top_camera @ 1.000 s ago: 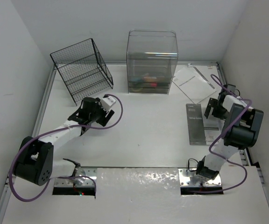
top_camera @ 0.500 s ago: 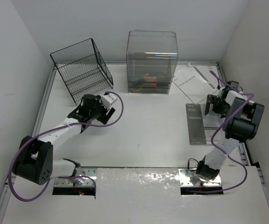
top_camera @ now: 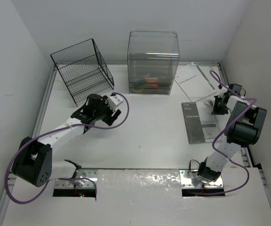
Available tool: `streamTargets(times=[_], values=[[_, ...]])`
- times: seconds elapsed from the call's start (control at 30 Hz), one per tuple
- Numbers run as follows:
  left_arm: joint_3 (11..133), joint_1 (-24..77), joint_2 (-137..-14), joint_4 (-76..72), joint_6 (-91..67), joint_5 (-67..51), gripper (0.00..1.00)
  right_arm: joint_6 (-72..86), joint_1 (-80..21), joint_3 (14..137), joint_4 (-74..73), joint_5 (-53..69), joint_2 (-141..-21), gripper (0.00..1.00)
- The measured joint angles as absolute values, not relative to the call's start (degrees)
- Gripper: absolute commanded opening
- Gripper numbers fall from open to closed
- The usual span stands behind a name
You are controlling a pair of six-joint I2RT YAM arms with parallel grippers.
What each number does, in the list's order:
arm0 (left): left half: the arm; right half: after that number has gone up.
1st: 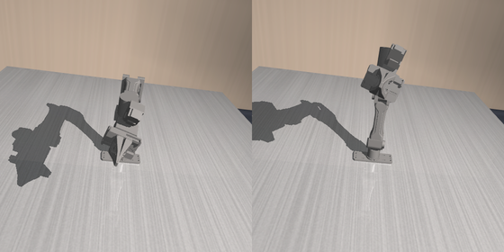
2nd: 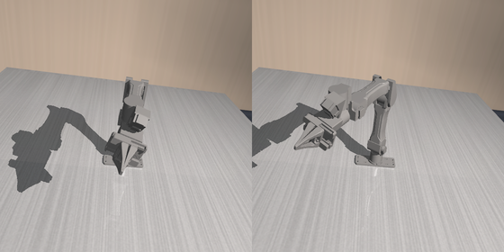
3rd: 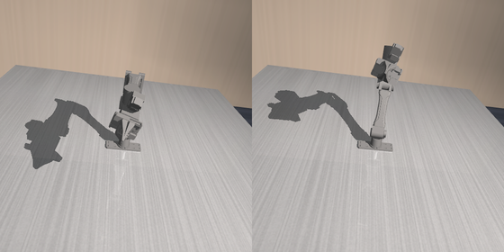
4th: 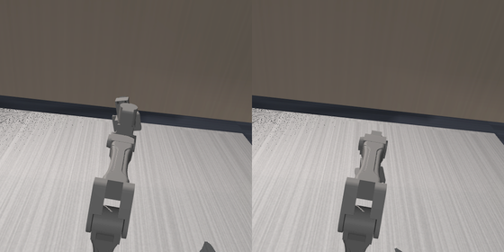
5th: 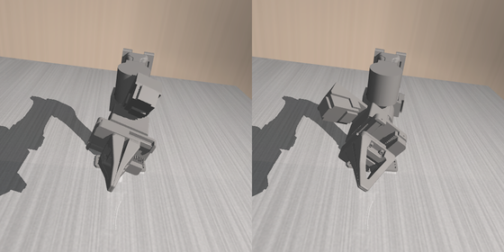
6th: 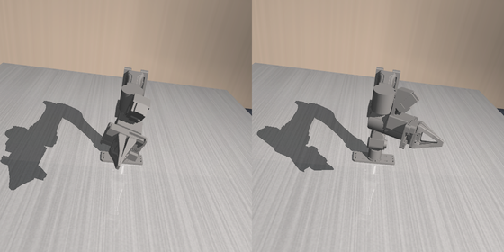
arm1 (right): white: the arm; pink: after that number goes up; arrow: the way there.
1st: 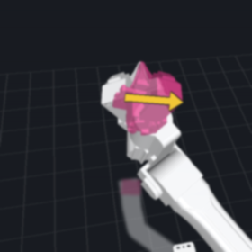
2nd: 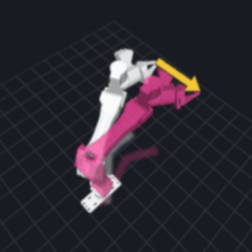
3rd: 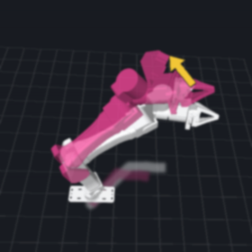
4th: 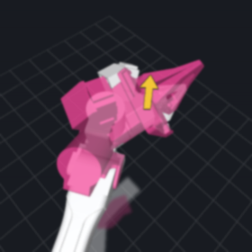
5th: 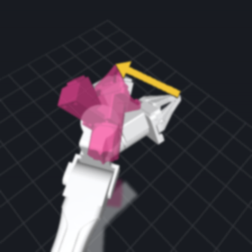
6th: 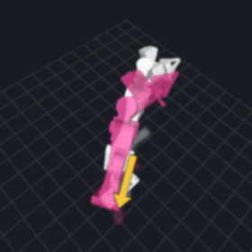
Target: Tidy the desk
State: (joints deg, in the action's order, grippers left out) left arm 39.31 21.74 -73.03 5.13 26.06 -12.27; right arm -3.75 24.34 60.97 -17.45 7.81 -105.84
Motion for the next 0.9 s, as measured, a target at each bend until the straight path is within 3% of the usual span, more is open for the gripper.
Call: streamTargets(times=[0.27, 0.5, 0.9], values=[[44.9, 33.5, -74.5, 8.4, 25.0, -14.3, 0.64, -3.0, 24.3, 54.9, -10.3, 8.4, -102.3, 0.0], [60.3, 44.9, -85.7, 10.0, 20.8, -16.2, 0.63, 0.4, 23.7, 46.9, -5.3, 13.7, -96.8, 0.0], [84.2, 53.5, -118.3, 11.0, 7.5, -14.6, 0.64, 6.6, 21.2, 38.1, -10.6, 16.8, -87.4, 0.0]])
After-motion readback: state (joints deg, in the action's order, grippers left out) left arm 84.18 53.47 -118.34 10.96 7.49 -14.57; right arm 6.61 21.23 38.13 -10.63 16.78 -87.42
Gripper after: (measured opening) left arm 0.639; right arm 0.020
